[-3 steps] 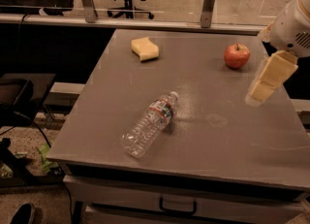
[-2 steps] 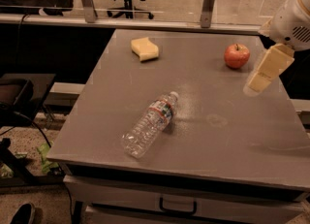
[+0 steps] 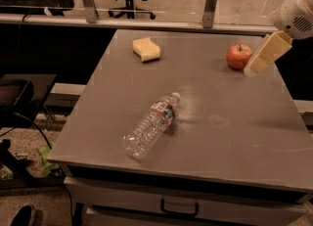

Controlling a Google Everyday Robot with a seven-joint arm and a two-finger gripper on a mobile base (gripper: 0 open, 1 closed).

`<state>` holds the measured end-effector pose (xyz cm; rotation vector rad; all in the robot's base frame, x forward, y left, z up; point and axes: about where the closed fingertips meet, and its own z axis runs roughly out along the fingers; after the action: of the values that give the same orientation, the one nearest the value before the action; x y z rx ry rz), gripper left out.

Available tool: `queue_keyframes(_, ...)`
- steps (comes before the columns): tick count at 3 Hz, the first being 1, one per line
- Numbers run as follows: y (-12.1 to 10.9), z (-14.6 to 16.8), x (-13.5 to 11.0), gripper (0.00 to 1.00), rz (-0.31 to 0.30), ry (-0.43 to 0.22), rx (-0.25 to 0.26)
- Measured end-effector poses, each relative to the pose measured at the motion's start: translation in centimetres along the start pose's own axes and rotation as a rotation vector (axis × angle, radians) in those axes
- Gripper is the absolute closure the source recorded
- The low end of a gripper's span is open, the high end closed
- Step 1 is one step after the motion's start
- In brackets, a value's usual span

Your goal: Move apple near sponge

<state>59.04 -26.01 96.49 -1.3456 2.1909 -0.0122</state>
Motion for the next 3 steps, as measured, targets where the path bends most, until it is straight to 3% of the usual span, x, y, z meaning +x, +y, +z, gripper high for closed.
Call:
queue_keyframes(2,-6.3,4.0,1.9,0.00,0.073,0.010,0.020)
queue_keyframes(3,-8.2,6.2,3.0,0.00,0.108,0.027,0.008)
